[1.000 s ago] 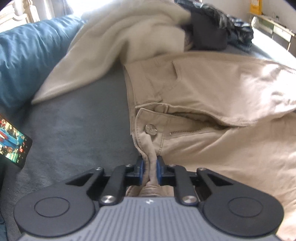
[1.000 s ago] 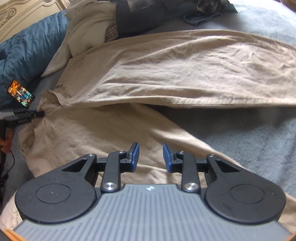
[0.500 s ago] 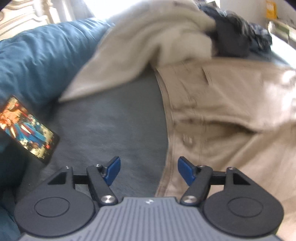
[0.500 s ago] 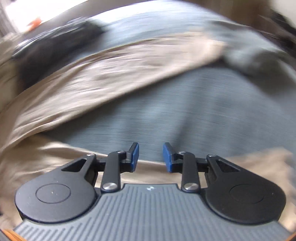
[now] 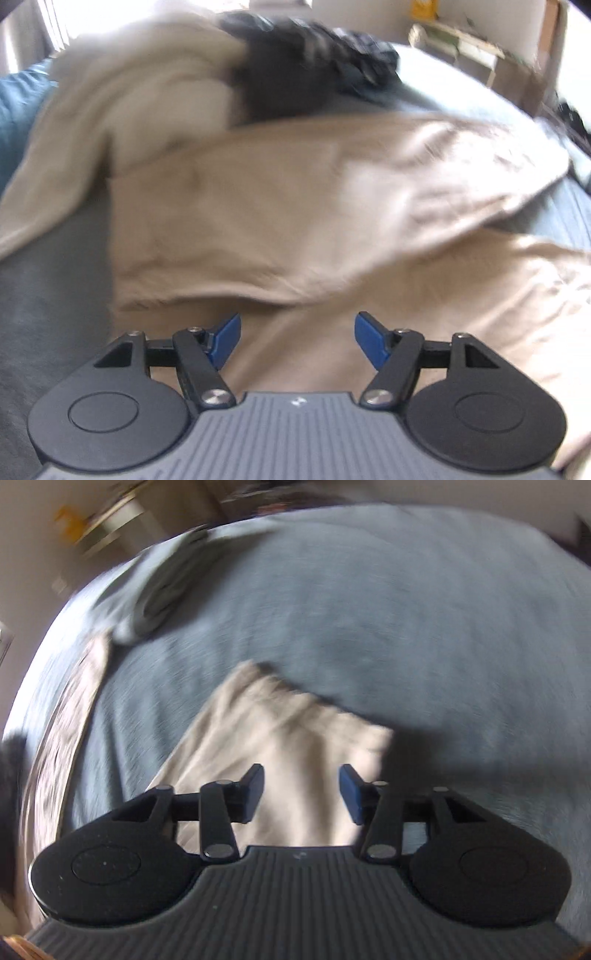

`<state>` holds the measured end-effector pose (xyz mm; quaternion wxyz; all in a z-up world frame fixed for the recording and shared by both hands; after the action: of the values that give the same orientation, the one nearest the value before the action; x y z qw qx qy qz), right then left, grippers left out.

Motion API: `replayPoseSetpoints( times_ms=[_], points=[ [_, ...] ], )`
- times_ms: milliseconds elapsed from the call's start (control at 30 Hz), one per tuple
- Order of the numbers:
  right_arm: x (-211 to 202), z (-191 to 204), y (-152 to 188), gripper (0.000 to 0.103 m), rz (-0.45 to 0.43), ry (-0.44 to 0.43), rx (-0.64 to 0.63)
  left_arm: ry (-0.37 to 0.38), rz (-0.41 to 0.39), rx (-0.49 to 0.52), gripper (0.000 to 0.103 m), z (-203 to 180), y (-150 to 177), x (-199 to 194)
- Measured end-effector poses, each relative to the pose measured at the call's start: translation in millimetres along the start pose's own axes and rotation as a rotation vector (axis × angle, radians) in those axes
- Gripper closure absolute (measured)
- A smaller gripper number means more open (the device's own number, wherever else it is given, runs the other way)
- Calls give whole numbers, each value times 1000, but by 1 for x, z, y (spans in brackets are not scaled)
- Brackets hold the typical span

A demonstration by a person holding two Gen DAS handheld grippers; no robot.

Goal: Fold clothes

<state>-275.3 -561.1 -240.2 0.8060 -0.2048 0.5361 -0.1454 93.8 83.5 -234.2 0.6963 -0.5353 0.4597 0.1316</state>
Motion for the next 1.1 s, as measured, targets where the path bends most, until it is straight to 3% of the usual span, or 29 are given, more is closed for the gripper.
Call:
replayPoseSetpoints(
  times_ms=[133,200,367,533,600,767,867,1100],
  points=[
    [16,-31,-20,45,32,23,74,-75,73,78,33,-26,8,2],
    [27,-51,-20,43,104,5,147,-144,95,56,34,-29,8,-4],
    [47,-74,-28,37,229,-77,322,-350,142,-173,33,-22,12,-55],
    [59,-68,-39,37,379,-33,358,-484,126,-358,33,-14,6,-106],
    [66,-61,-40,36,428,-8,335,-506,104,-389,32,-10,-1,-120],
    [80,-40,-32,8,440,-16,227,-547,103,-342,28,-1,14,-141],
    [75,-33,-25,5,410,-48,148,-566,115,-349,28,9,41,-144],
    [44,-34,-7,8,302,-118,142,-462,96,-620,29,42,117,-138]
  ],
)
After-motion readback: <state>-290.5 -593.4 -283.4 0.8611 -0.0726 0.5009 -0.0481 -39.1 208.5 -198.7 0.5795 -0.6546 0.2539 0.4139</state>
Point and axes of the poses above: each gripper's, at about its wrist camera, not at the fingertips, and x roughly the way its jaws point, z to its left, y to its underside, the point moved 6 cm from there along x, roughly the way its jaws point, and after that the axes turned 7 degrees about -z, right-handed, at the moved point
